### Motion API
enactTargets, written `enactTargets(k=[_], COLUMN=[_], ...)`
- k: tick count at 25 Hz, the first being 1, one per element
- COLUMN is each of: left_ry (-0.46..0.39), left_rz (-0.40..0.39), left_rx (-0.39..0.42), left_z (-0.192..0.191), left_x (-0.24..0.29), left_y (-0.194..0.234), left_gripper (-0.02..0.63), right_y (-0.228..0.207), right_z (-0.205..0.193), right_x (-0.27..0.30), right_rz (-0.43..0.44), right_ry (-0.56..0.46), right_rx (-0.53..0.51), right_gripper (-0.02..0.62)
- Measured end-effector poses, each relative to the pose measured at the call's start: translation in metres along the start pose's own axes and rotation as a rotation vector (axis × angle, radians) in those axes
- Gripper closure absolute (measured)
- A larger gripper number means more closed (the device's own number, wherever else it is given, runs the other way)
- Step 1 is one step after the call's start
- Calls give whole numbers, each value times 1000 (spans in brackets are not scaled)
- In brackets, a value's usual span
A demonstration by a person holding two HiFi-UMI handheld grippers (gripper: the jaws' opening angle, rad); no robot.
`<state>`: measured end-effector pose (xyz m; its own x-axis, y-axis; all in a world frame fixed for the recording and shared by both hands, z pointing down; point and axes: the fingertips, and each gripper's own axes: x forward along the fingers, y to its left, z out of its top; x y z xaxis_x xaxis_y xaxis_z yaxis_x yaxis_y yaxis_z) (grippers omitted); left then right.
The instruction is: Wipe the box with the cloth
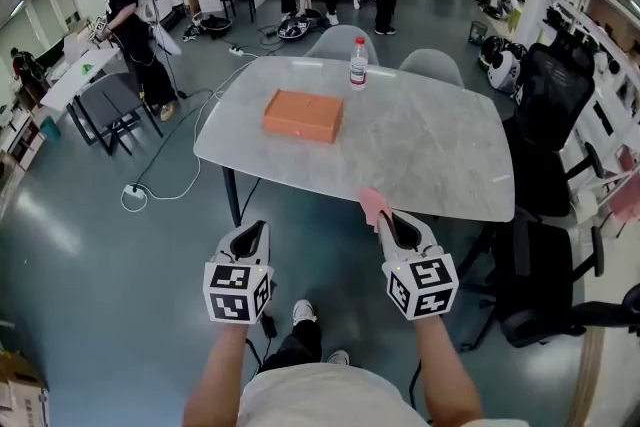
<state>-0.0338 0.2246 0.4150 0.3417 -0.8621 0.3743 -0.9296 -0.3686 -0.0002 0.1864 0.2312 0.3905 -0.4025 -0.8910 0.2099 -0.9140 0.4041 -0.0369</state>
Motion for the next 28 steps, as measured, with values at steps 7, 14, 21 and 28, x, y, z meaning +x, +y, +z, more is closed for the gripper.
enactTargets(k=[7,14,21,28], left_ry=[20,29,32,29], left_rz=[-30,-50,-68,-114], left_rx=[-8,-14,-18,-15], left_z=[8,27,51,68], left_x=[54,110,154,195], left_y=[20,51,92,121], left_gripper=[590,591,591,591], right_y=[-13,-26,-30,-39], right_z=[9,17,34,40], right_x=[48,111,169,212], right_rz=[26,38,33,-9], right_ry=[-23,24,53,69], right_rx=[-20,-58,-88,-87], right_gripper=[577,577,577,577])
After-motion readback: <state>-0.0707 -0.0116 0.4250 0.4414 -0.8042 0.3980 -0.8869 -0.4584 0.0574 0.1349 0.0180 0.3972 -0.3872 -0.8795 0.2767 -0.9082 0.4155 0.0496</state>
